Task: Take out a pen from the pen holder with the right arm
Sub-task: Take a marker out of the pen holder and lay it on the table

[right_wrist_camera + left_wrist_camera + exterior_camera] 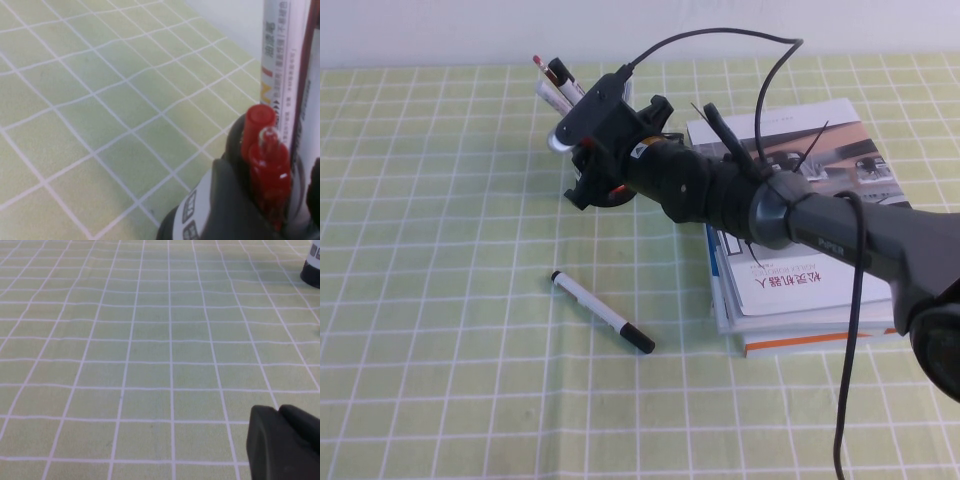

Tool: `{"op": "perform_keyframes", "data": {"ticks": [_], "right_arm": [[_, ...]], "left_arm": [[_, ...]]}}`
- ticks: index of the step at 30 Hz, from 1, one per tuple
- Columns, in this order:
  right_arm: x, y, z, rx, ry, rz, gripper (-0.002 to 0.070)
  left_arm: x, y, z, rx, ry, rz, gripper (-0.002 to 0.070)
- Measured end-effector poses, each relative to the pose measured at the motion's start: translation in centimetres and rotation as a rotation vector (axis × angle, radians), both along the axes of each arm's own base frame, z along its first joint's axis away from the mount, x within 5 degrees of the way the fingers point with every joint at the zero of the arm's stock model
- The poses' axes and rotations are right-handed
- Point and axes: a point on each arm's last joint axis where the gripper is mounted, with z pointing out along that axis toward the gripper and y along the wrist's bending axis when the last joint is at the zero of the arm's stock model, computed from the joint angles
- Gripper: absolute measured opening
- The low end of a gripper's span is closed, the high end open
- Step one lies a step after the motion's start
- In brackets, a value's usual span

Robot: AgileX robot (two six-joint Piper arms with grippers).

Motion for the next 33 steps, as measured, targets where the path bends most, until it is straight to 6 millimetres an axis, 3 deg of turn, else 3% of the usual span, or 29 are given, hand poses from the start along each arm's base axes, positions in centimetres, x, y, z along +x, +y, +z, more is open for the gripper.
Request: {"op": "perform_keyframes", "data": {"ticks": [17,33], "right_arm": [[0.31,0.22,0.33,0.054,0.021,-0.02,0.0274],[0.36,0.22,0.18,0.053,0.019,-0.023,0.0143]], "left_arm": [[0.0,0.0,0.0,0.0,0.0,0.0,-0.0005],[0.0,0.0,0.0,0.0,0.0,0.0,-0.0005]]}}
